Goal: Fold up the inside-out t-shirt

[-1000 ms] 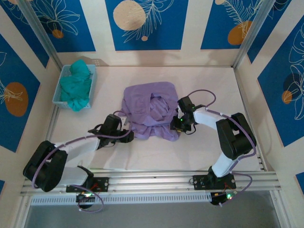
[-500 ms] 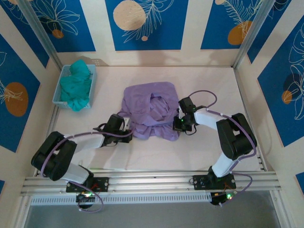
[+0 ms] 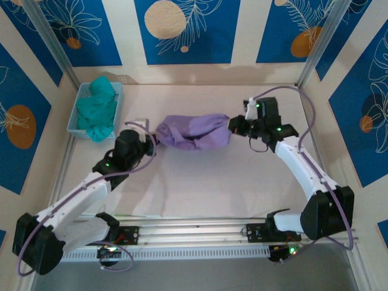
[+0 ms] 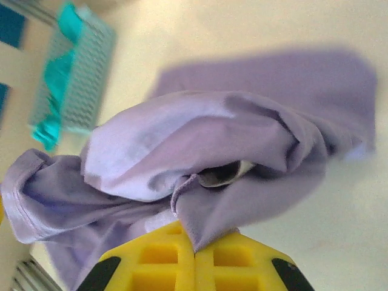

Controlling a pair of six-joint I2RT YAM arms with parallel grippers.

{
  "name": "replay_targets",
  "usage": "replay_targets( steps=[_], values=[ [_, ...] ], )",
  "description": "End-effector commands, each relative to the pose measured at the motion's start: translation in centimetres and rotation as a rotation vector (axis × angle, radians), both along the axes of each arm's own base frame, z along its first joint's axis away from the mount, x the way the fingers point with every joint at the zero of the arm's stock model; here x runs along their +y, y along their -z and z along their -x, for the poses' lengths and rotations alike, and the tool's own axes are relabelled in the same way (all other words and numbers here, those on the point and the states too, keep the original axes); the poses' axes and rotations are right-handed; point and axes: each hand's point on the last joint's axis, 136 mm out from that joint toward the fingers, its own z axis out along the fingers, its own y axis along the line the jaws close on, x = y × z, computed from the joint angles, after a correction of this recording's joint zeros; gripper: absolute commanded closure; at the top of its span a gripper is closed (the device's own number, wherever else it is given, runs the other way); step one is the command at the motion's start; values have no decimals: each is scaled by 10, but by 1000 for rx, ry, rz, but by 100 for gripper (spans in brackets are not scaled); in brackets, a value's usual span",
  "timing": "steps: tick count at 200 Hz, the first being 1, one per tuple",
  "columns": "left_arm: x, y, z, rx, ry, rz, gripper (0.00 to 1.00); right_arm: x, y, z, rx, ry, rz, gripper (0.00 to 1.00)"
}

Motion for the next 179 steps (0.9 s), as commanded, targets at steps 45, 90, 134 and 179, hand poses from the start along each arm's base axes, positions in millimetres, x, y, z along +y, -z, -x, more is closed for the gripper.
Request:
replay_targets(
  steps=[45, 90, 134, 179],
  values=[
    [48, -193, 4, -385, -153, -18, 100, -12, -171, 4, -366, 14, -200, 95],
    [55, -269, 14, -517, -171, 5, 100, -8, -240, 23, -528, -17, -265, 95],
    [68, -307, 0, -560, -241, -39, 100, -16, -285, 22, -656, 29, -280, 95],
    [63, -382, 28, -689, -127, 64, 100, -17, -371, 50, -813, -21, -289, 95]
  ],
)
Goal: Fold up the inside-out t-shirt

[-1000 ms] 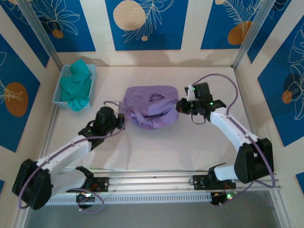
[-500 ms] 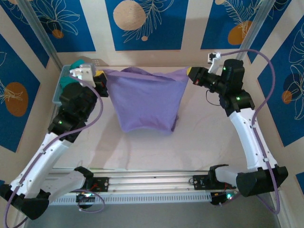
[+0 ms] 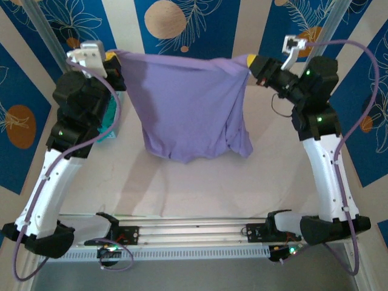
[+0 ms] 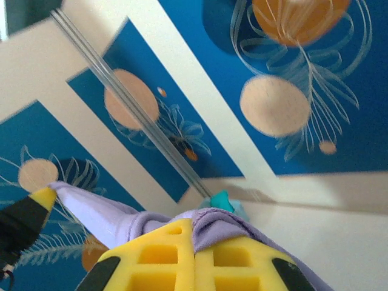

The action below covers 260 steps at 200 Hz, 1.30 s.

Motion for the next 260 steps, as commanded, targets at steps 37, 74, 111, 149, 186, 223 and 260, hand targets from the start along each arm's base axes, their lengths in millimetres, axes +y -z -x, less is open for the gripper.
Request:
replay_targets(
  steps=[37, 74, 111, 149, 186, 223, 260],
  values=[
    [8, -86, 107, -255, 239, 129, 100, 0, -86, 84, -264, -16, 29, 94],
    [21, -81, 118, -259, 182, 78, 100, 1, -85, 114, -284, -38, 40, 94],
    [28, -61, 87, -174, 57, 6, 100, 0, -69, 108, -231, -15, 62, 94],
    [24, -23, 36, -67, -48, -84, 100, -7, -23, 60, -111, 67, 121, 93],
    [23, -2, -17, -5, -116, -124, 100, -19, 4, -1, -38, 113, 105, 94],
    [34, -38, -56, -42, -155, -105, 100, -37, -31, -54, -111, 153, 13, 94],
    [41, -111, -20, -189, -116, -49, 100, -40, -94, -47, -219, 126, -27, 94]
  ],
)
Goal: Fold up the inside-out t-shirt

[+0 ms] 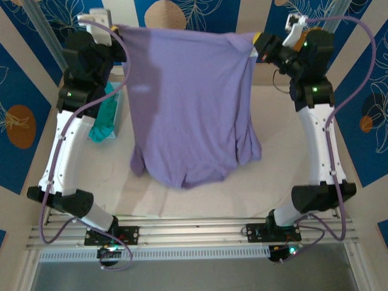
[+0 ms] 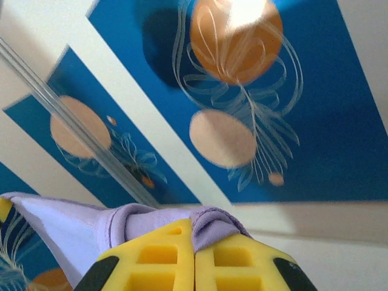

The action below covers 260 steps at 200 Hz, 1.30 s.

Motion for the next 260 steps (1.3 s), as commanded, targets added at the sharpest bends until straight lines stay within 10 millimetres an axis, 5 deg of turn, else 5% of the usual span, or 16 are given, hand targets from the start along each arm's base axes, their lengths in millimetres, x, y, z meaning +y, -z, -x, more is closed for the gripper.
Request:
replay_targets(
  steps=[1, 27, 55, 79, 111, 134, 149, 168, 184, 198, 220, 260],
  values=[
    [29, -90, 66, -223, -13, 72, 100, -8, -96, 46, -247, -3, -39, 94],
    [24, -95, 108, -250, 88, 98, 100, 3, -107, 70, -274, -62, -11, 94],
    [2, -36, 132, -198, 253, 110, 100, 11, -63, 76, -176, -113, 15, 94],
    [-20, 63, 138, -39, 400, 236, 100, 19, 26, 76, 33, -147, 29, 94],
    [-69, 238, 157, 255, 621, 330, 100, 23, 177, 95, 335, -128, 46, 94],
    [-94, 356, 178, 475, 648, 294, 100, 17, 258, 111, 499, -94, 76, 94],
    [-105, 411, 194, 588, 663, 259, 100, 14, 297, 122, 588, -89, 103, 94],
    [-114, 457, 211, 704, 665, 177, 100, 11, 339, 133, 680, -75, 114, 94],
    [-118, 475, 218, 755, 668, 95, 100, 5, 367, 140, 747, -56, 138, 94],
    [-120, 475, 215, 763, 660, 46, 73, 0, 385, 143, 790, -38, 152, 94],
    [-124, 452, 202, 693, 646, 13, 47, 1, 400, 147, 836, -49, 146, 93],
    [-142, 420, 172, 547, 642, -98, 29, -8, 410, 154, 876, -27, 158, 93]
  ],
)
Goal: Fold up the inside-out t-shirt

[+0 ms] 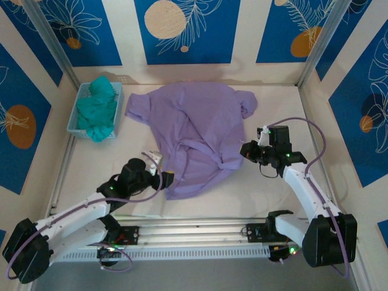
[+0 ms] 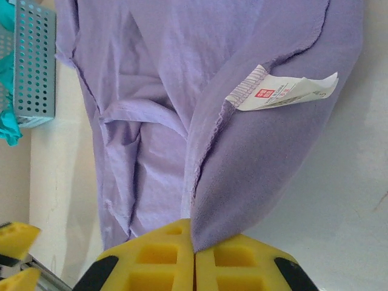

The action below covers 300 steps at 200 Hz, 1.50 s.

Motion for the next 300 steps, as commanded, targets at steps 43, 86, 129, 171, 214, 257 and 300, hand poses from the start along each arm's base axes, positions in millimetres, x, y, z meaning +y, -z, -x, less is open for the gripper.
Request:
replay_targets(
  steps=[43, 86, 129, 171, 214, 257, 300],
  values=[
    [-57, -3, -90, -253, 156, -379, 28, -17, 1, 0, -11, 38, 2, 93],
    [-78, 48, -147, -103, 270, -601, 29, -23, -1, 2, -20, 53, -15, 93],
    [-91, 75, -163, 54, 349, -625, 32, -30, 2, 4, -16, 73, -24, 93],
    [-104, 83, -162, 152, 375, -568, 57, -34, 9, 1, -12, 93, -23, 92],
    [-110, 77, -166, 176, 381, -547, 79, -36, 10, -5, -16, 108, -13, 91],
    [-107, 65, -166, 197, 374, -526, 100, -45, 9, -13, -37, 140, 28, 89],
    [-100, 68, -168, 202, 363, -528, 88, -44, 13, -14, -27, 134, 31, 90]
  ],
)
